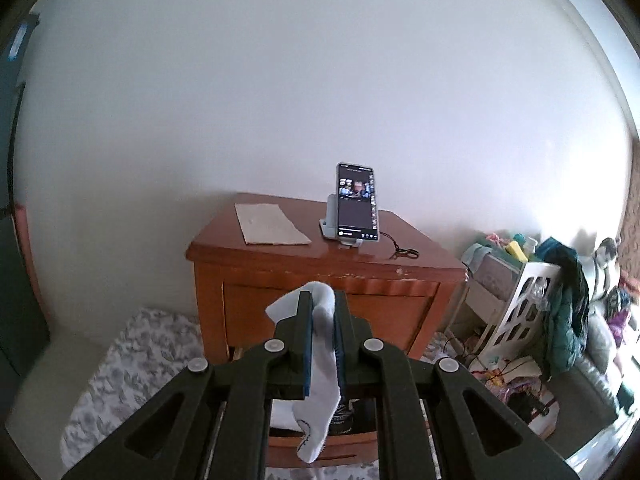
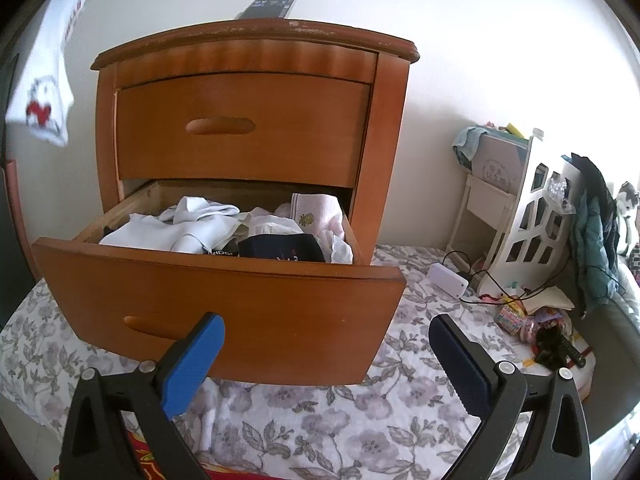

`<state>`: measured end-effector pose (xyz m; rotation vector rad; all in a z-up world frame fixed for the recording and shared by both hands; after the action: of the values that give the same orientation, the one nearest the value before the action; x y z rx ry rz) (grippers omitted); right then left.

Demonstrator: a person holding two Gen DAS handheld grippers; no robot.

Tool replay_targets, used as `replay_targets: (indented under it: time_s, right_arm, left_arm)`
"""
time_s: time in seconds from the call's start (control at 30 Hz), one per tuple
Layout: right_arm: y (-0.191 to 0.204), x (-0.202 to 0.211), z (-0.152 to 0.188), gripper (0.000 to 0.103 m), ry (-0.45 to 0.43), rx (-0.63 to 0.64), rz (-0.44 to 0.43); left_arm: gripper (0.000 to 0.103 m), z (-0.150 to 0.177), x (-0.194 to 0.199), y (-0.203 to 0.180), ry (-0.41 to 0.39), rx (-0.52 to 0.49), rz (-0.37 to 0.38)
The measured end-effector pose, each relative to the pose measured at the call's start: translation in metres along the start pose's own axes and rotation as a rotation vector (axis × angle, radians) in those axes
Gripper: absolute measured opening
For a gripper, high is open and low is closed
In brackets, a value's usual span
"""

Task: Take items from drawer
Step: 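Lift the white sock out and open the left gripper over the bed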

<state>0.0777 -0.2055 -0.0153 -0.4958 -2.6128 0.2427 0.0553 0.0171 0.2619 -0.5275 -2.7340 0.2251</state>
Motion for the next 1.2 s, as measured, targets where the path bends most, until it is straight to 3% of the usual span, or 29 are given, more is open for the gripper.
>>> replay_targets:
  time_s: [0.23, 0.6, 1.03, 1.2]
  right_arm:
    - [0.0, 0.003, -0.001, 0.103, -0.01, -0.001, -0.008]
    - [0.0, 0.004, -0.001, 0.103, -0.012, -0.004, -0.009]
    - [-0.001, 0.003, 0.0, 0.103, -0.011, -0.007, -0.012]
    - [0.0, 0.002, 0.0, 0.103, -0.009, -0.008, -0.013]
  left_arm:
    - [0.009, 0.031, -0.011, -0.006, 0.078, -0.022, -0.003]
    - [0.009, 0.119, -0.065, 0.002, 0.362, 0.045, 0.027]
    - [0.01, 0.2, -0.128, 0.003, 0.592, 0.044, -0.004]
    - [0.01, 0.223, -0.146, 0.007, 0.644, 0.061, -0.02]
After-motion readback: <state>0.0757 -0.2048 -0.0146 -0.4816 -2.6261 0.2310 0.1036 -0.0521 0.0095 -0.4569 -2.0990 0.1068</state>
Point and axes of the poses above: each gripper's, at about its wrist camera, not at the fingertips, and x roughly against the way its jaws point, y to its left, z to its underside, the point moved 4 cm from there along -x, roughly the way its jaws point, and after that the axes turned 14 degrees about z, right-handed, at the moved point
